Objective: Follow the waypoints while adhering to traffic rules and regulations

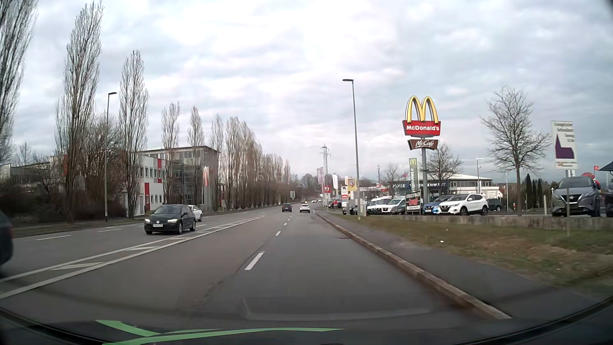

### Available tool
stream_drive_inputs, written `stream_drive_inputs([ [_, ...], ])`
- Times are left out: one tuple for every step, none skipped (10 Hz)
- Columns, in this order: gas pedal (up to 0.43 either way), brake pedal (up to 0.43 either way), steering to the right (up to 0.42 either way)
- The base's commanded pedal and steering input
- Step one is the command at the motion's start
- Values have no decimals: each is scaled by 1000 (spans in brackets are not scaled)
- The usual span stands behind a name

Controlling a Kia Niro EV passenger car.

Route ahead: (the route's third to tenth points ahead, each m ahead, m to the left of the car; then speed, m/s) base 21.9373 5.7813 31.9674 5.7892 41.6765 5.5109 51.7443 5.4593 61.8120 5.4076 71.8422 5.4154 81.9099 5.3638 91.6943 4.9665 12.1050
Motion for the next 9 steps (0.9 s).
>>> stream_drive_inputs([
  [118,0,0],
  [118,0,-1],
  [118,0,-1],
  [118,0,-2],
  [118,0,-3],
  [118,0,-4],
  [118,0,-3],
  [110,0,-3],
  [98,0,-3],
])
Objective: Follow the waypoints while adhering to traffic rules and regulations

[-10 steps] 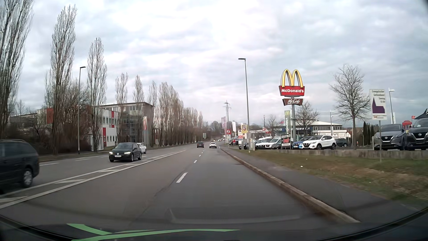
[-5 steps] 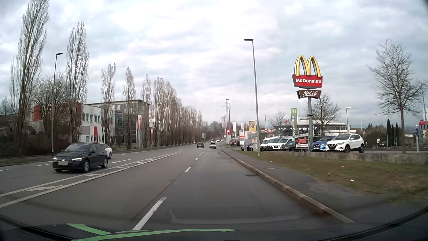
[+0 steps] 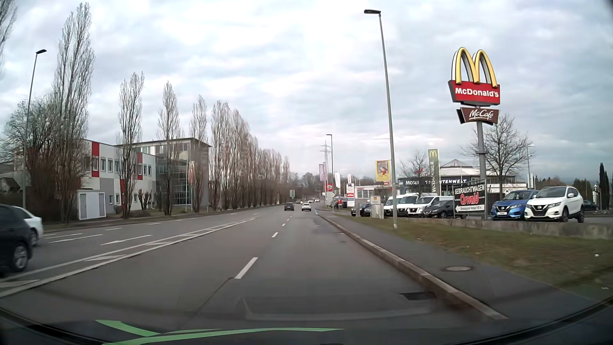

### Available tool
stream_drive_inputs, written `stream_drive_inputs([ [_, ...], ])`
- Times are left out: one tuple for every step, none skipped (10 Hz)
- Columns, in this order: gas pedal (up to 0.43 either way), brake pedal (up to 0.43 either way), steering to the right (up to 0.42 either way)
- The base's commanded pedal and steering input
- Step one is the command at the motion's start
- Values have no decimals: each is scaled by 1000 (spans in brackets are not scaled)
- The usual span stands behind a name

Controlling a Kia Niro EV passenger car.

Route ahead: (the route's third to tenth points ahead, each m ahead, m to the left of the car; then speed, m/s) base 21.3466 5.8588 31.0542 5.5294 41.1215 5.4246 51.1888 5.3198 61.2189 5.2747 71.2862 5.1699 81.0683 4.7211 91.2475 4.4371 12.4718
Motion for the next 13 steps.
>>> stream_drive_inputs([
  [87,0,-3],
  [67,0,-3],
  [39,0,-3],
  [20,0,-3],
  [0,0,-3],
  [0,0,-2],
  [0,0,-1],
  [0,0,0],
  [0,0,0],
  [0,0,0],
  [0,0,0],
  [0,0,0],
  [0,0,0],
])
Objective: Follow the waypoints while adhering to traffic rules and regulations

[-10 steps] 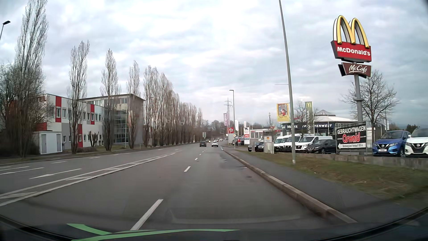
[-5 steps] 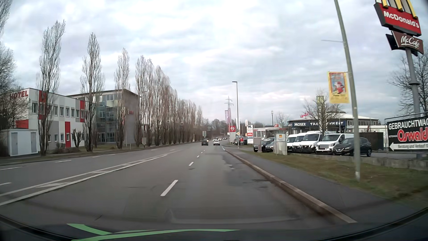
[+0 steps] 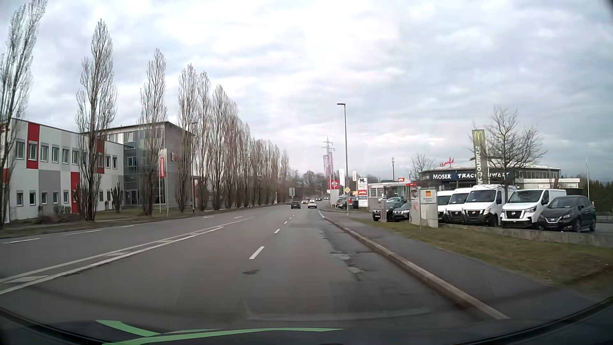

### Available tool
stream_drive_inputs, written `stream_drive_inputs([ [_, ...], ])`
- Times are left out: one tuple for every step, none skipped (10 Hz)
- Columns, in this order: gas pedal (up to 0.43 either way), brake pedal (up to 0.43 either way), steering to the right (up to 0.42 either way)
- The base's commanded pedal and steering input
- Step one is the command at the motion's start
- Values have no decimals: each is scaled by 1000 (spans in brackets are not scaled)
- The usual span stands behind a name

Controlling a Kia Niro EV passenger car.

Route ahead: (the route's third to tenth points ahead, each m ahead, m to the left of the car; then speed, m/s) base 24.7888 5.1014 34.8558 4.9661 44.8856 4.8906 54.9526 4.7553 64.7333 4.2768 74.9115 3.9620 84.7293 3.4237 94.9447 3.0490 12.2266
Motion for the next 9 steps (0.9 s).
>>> stream_drive_inputs([
  [0,0,0],
  [0,0,0],
  [0,0,0],
  [0,0,0],
  [8,0,0],
  [39,0,-1],
  [87,0,0],
  [98,0,0],
  [98,0,0],
])
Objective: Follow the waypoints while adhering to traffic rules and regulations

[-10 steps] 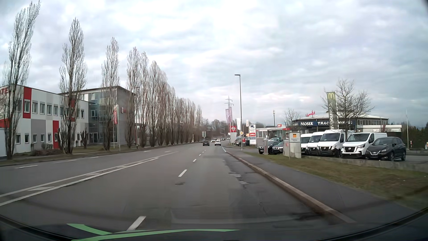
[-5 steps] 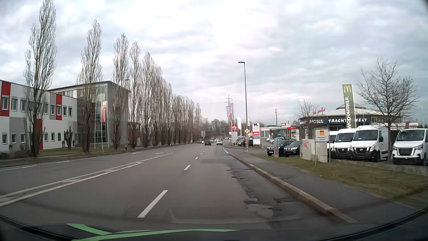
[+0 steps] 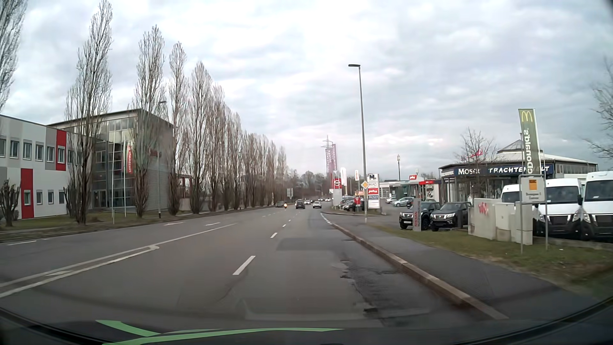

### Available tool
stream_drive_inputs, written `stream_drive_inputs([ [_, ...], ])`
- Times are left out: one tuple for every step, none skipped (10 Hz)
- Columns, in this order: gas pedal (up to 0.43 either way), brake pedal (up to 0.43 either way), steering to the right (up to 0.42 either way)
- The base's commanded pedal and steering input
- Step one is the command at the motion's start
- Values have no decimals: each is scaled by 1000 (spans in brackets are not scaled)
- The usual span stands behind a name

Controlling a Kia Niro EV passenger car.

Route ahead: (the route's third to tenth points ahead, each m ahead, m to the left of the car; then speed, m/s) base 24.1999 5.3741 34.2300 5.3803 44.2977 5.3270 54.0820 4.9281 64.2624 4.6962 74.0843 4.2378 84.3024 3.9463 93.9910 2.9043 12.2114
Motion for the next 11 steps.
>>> stream_drive_inputs([
  [110,0,0],
  [110,0,1],
  [110,0,1],
  [110,0,0],
  [110,0,0],
  [110,0,1],
  [110,0,0],
  [98,0,0],
  [79,0,0],
  [79,0,0],
  [47,0,-1],
])
